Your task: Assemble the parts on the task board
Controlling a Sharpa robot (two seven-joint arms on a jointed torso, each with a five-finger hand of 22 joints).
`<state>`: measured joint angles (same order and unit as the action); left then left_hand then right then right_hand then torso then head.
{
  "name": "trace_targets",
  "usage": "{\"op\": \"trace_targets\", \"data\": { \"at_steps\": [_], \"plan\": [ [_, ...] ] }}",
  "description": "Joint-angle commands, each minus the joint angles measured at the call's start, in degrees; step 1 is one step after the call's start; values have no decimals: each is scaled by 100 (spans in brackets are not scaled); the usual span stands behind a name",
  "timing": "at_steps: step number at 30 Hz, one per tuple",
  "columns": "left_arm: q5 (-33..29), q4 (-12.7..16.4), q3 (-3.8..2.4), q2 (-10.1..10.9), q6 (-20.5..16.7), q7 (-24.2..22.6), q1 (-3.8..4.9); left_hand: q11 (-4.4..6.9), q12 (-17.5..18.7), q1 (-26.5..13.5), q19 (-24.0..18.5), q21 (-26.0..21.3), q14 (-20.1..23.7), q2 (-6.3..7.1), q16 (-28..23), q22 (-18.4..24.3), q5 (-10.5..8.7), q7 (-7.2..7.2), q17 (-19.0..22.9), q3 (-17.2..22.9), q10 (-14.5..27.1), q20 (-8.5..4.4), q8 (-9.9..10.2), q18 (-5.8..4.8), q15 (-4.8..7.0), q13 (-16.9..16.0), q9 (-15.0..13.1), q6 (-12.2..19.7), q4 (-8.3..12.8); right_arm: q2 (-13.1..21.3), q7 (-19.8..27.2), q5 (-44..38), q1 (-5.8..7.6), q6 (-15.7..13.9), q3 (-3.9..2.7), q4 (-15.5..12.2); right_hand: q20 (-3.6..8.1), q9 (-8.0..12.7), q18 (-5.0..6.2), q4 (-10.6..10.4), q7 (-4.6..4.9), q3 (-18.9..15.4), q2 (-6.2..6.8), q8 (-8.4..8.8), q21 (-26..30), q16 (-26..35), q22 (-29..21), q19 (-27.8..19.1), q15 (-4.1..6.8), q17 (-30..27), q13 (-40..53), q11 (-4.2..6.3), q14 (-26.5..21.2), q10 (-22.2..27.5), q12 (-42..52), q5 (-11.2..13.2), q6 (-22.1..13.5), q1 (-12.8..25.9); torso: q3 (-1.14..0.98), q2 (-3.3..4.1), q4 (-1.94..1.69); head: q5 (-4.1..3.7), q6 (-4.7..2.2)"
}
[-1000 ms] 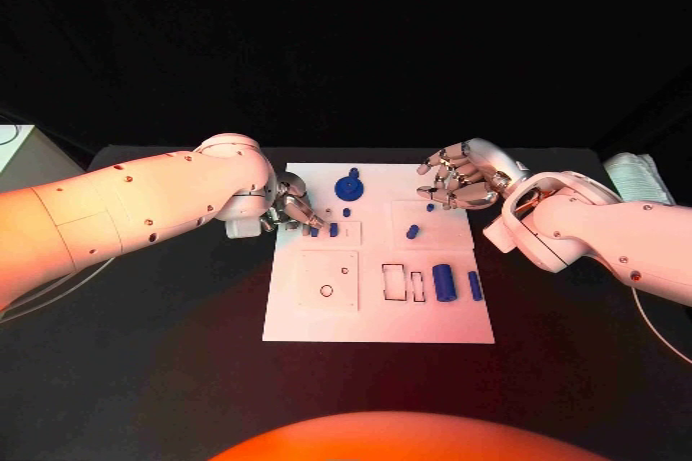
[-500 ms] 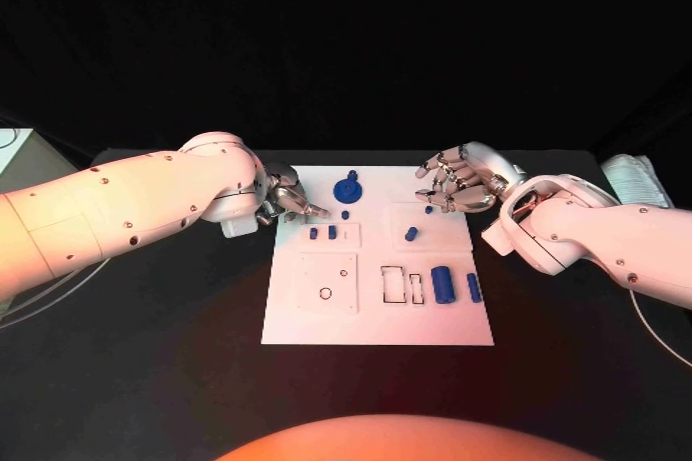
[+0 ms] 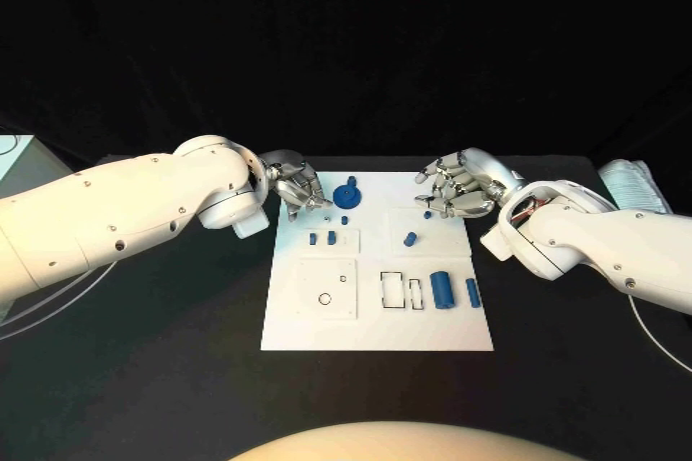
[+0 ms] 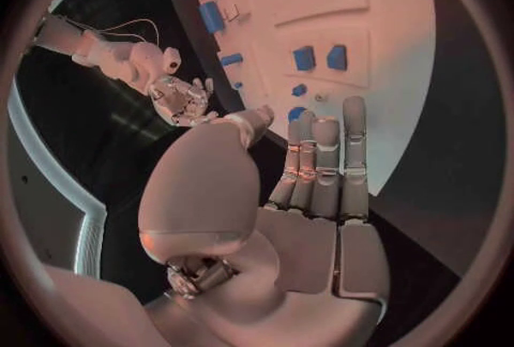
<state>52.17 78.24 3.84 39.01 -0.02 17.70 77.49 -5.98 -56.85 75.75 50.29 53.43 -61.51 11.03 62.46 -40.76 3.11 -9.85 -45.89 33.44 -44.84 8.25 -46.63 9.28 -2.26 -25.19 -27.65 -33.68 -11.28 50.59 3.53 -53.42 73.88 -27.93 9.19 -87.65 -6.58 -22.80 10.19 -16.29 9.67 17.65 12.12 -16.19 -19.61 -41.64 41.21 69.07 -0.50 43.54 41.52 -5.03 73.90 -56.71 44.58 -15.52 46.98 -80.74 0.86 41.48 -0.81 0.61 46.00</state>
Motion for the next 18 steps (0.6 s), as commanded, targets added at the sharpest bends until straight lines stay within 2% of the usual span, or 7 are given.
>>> {"op": "trace_targets", "data": {
  "at_steps": [1, 5, 8, 10, 13, 18],
  "plan": [
    [347, 15, 52, -52, -736, -1233, -89, -61, 191, 350, -67, -72, 213, 140, -39, 26, -10, -90, 190, 375, 133, 37, 210, 114, -64, 225, 272, 36, 283, -1, 79, -7, -4, -15, -1, 10, 10, 5, 21, -11, 11, 33, 3, -37, 40, 41, -5, 33, -3, 6, -6, 15, 34, 38, 19, -26, -43, 57, 4, 6, -1, -9, -56],
    [904, -62, 97, -154, -1062, -1749, -236, -121, 567, 462, -155, 28, 371, 279, 61, -84, -9, -117, 263, 547, 402, 67, 446, 106, -107, 548, 562, 7, 505, -3, 92, -6, -4, -43, -1, 21, 10, 7, 21, -6, 11, 45, -4, -39, 44, 46, -9, 35, -3, 10, -11, 16, 33, 42, 21, -32, -45, 46, 5, 2, -7, -10, -93],
    [1406, -202, 123, -291, -1182, -1960, -329, -132, 706, 371, -154, 95, 368, 376, 157, -141, -16, -120, 289, 484, 427, 92, 574, 110, -125, 686, 699, 4, 524, -14, 104, -5, -4, -57, -1, 25, 10, 8, 21, -3, 11, 51, -8, -41, 46, 49, -11, 36, -2, 12, -13, 17, 32, 44, 22, -35, -46, 40, 11, 13, 2, -10, -118],
    [1651, -286, 149, -364, -1172, -1995, -355, -133, 753, 323, -156, 110, 361, 425, 205, -156, -18, -115, 302, 420, 441, 102, 628, 112, -129, 739, 757, 15, 526, -19, 108, -5, -4, -60, -1, 26, 11, 9, 21, -1, 11, 57, -11, -42, 48, 52, -13, 36, -2, 14, -16, 17, 32, 47, 22, -38, -48, 34, 3, 18, 17, 2, -130],
    [1961, -407, 193, -473, -1130, -1980, -379, -132, 812, 290, -146, 137, 275, 453, 354, -181, -18, -87, 235, 325, 455, 115, 671, 116, -132, 820, 840, -87, 540, -23, 112, -3, -4, -63, -1, 26, 11, 9, 21, -1, 11, 57, -11, -42, 48, 52, -13, 36, -2, 14, -16, 17, 32, 47, 22, -38, -48, 34, -6, 20, 18, -3, -139],
    [2305, -569, 234, -612, -1083, -1854, -395, -121, 830, 304, -99, 197, 48, 454, 610, -222, -15, -68, 13, 257, 423, 113, 735, 123, -122, 884, 931, -160, 575, -26, 114, -2, -4, -63, -1, 21, 11, 9, 21, -1, 11, 57, -11, -42, 48, 52, -13, 36, -2, 14, -16, 17, 32, 47, 22, -38, -48, 34, -1, 29, 16, -23, -140]
  ]
}}
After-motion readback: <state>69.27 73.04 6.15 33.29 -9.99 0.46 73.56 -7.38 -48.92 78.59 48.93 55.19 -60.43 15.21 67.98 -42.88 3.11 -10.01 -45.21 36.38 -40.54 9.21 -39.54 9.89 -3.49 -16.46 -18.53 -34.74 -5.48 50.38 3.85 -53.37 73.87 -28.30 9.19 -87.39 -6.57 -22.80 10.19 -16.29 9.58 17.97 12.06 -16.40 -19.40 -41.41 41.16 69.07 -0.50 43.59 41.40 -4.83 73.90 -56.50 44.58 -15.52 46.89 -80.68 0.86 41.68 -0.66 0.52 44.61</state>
